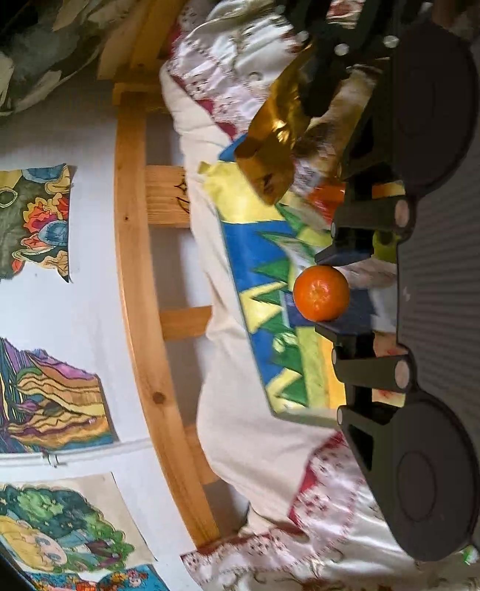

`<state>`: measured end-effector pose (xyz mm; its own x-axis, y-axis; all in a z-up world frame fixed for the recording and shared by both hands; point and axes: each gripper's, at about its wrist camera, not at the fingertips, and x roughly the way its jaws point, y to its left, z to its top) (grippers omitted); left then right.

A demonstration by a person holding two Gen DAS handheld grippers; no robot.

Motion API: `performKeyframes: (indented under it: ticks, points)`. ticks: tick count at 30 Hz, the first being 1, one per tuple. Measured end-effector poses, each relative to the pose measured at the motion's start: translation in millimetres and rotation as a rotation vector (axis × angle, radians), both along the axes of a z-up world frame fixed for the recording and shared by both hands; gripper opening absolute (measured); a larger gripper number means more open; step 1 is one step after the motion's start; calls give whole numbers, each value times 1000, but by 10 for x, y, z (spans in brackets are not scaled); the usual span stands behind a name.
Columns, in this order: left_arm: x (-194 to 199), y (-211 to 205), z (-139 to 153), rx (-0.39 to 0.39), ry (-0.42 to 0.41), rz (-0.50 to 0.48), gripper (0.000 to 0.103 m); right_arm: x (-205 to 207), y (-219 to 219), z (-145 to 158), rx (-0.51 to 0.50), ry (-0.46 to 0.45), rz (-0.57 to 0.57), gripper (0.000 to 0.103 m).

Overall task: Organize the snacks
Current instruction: 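Carry orange into tray and open left tool while right tool releases gold bag there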

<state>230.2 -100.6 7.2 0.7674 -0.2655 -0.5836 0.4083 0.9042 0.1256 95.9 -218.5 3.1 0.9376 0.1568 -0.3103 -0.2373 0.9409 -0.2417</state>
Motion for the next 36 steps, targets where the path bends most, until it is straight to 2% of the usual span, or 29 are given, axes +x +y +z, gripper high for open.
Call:
performKeyframes:
  ticks: [10, 16, 19, 27, 36]
  points:
    - [550, -493, -181, -54, 55, 45, 35, 353, -454, -183, 64, 113, -237, 0]
    - [660, -663, -391, -41, 81, 42, 35, 427, -564, -320, 105, 192, -306, 0]
    - [670, -743, -462, -10, 75, 25, 35, 452, -582, -379, 119, 224, -316, 0]
    - [733, -797, -527, -1, 95, 26, 35, 484, -560, -421, 125, 250, -315, 2]
    - [743, -789, -523, -7, 118, 31, 37, 484, -562, -434, 148, 262, -315, 9]
